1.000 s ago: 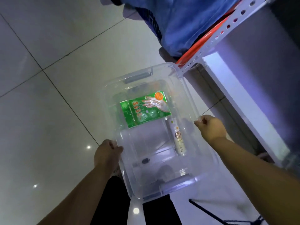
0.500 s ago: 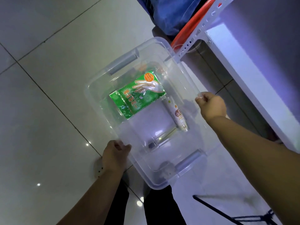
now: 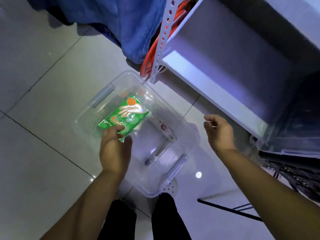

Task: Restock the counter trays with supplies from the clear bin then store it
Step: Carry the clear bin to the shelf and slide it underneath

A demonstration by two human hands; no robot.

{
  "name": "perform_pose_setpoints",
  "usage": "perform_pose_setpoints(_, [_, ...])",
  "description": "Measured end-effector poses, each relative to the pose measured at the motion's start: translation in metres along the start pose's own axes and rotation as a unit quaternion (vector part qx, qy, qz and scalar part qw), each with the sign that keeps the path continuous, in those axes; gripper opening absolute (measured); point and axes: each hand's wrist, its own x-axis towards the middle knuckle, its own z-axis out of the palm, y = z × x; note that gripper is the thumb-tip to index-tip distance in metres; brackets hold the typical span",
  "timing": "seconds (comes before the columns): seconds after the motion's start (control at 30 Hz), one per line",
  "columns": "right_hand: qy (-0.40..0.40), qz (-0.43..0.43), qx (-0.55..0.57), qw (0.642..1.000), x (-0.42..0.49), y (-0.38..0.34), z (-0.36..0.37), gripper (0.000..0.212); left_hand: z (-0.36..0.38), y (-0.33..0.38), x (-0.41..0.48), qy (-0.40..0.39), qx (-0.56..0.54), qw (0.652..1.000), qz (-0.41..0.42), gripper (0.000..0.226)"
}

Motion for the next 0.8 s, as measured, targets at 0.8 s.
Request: perform_pose_setpoints(0.8, [0.247, 0.232, 0.109, 0.934, -0.033, 0.013, -0.256, 0.037, -0.019, 0.143, -0.085, -0.178, 0.025, 0.967, 0.180, 0.020])
